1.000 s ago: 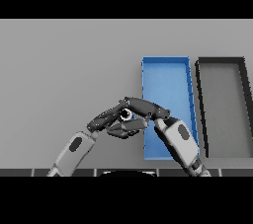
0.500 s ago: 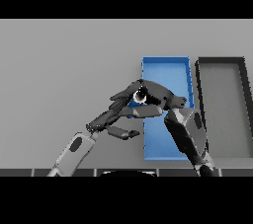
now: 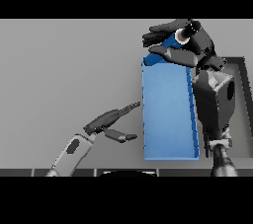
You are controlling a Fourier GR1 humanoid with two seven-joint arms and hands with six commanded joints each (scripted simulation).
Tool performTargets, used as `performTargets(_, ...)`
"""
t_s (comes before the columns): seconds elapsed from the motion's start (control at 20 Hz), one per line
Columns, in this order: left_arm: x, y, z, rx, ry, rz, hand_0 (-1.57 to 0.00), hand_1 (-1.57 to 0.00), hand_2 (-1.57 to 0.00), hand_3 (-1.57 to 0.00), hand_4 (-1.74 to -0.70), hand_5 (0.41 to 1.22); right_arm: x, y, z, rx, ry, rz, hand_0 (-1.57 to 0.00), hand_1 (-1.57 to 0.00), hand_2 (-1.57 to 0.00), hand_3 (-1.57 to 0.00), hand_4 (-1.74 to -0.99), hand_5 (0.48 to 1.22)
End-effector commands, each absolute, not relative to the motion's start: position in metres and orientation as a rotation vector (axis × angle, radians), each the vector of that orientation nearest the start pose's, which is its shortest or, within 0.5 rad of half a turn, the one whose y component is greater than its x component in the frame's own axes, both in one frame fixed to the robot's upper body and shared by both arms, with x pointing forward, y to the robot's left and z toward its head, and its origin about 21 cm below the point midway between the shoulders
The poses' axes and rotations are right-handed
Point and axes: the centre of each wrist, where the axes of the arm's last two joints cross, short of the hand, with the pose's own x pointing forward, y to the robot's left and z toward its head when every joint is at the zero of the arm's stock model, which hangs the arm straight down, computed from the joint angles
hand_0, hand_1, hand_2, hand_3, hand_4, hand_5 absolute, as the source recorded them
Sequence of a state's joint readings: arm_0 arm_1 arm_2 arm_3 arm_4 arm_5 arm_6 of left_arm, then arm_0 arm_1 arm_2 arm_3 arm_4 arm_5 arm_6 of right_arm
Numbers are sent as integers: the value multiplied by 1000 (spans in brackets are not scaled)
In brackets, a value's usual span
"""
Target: Pick up the blue pipe and place it into the blue bin.
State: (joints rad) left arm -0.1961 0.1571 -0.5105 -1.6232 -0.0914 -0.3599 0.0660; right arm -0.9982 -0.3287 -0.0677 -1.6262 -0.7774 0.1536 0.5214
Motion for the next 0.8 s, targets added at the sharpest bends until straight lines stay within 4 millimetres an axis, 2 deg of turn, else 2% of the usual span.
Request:
performTargets(0.0,255,126,44,-441,-1538,-1005,1,1,1,1,-907,491,344,-192,330,752,-1886,456,-1571,-1571,-1571,-1571,-1735,1131)
performTargets(0.1,254,126,39,-434,-1526,-993,1,1,1,1,-911,487,358,-210,315,619,-1837,415,-1571,-1571,-1571,-1571,-1737,1135)
performTargets(0.3,254,125,41,-435,-1520,-992,1,1,1,1,-898,489,375,-240,262,499,-1677,260,-1571,-1571,-1571,-1571,-1740,1117)
performTargets(0.5,253,125,41,-439,-1512,-983,1,1,1,1,-890,474,370,-255,210,408,-1504,201,-1571,-1571,-1571,-1571,-1740,1120)
performTargets(0.75,255,123,40,-431,-1521,-981,1,1,1,1,-881,463,356,-256,147,336,-1266,147,-1571,-1571,-1571,-1571,-1741,1122)
